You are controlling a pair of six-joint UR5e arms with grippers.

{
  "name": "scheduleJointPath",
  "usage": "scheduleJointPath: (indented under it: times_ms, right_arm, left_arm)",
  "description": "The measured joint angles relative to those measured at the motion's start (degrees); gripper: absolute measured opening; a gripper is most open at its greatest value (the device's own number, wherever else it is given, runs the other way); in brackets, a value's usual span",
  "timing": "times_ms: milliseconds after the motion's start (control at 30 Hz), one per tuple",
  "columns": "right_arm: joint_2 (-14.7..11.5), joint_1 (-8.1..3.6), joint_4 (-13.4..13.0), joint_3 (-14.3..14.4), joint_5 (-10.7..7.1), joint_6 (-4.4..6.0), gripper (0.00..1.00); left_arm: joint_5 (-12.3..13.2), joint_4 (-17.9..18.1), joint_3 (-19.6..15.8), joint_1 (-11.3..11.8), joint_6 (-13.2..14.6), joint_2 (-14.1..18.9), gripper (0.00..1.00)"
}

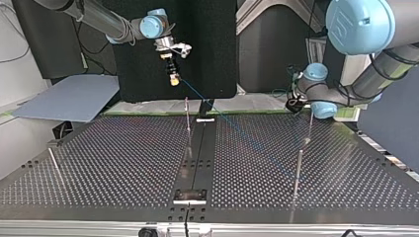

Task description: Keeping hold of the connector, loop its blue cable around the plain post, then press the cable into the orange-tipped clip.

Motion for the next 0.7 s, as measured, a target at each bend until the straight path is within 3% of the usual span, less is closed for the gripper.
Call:
scheduleJointPath:
  times_ms: [233, 500, 700]
  right_arm:
    - [0.0, 0.08, 0.1, 0.0, -0.01, 0.0, 0.0]
    - [0.0, 0.2, 0.2, 0.0, 0.01, 0.0, 0.0]
    - [0.0, 0.25, 0.2, 0.0, 0.02, 0.0, 0.0]
  left_arm:
    - [-2.7, -1.9, 0.0, -0.1, 3.6, -1.3, 1.0]
    - [-2.8, -2.1, 0.1, -0.3, 5.0, -1.3, 1.0]
    - [-2.1, -2.5, 1.1, -0.6, 7.9, -1.0, 1.0]
